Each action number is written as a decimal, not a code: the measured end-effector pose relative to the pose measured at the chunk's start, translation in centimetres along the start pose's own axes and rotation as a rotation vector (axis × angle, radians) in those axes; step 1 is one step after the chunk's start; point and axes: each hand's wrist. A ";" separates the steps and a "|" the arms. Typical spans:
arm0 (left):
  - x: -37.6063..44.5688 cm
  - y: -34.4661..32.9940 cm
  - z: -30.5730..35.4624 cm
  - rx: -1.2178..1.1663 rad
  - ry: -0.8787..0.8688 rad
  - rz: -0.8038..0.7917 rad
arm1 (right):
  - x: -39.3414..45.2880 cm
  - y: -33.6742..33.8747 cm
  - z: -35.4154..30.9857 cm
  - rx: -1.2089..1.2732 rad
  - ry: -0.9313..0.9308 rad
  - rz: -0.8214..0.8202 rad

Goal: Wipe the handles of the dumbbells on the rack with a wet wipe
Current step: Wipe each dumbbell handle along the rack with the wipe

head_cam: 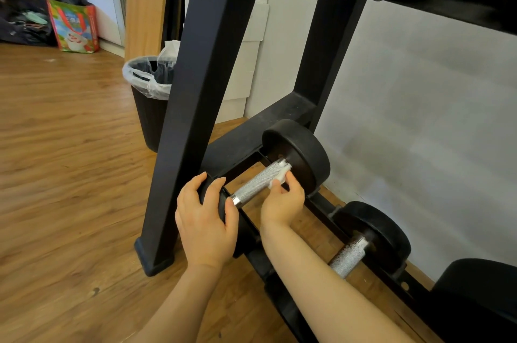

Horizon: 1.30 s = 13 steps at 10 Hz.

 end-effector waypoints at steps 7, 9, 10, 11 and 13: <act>0.0 0.0 -0.1 0.004 0.005 -0.009 | 0.3 1.8 -0.2 -0.405 0.464 -0.243; 0.0 -0.1 -0.2 0.000 0.004 -0.005 | 0.4 2.5 0.9 -0.524 0.613 -0.388; 0.0 -0.2 -0.3 -0.001 0.002 -0.007 | 0.9 2.7 1.0 -0.502 0.596 -0.397; 0.0 -0.2 -0.3 0.006 -0.002 -0.004 | 0.5 3.1 1.3 -0.560 0.685 -0.458; -0.1 -0.2 -0.3 0.003 -0.008 -0.001 | 1.5 3.8 1.2 -0.530 0.670 -0.417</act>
Point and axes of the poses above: each hand's wrist, its own x-axis towards the middle knuckle, its own y-axis out of the back of the hand, z = x × y, and after that the axes turned 7 degrees about x, right-handed
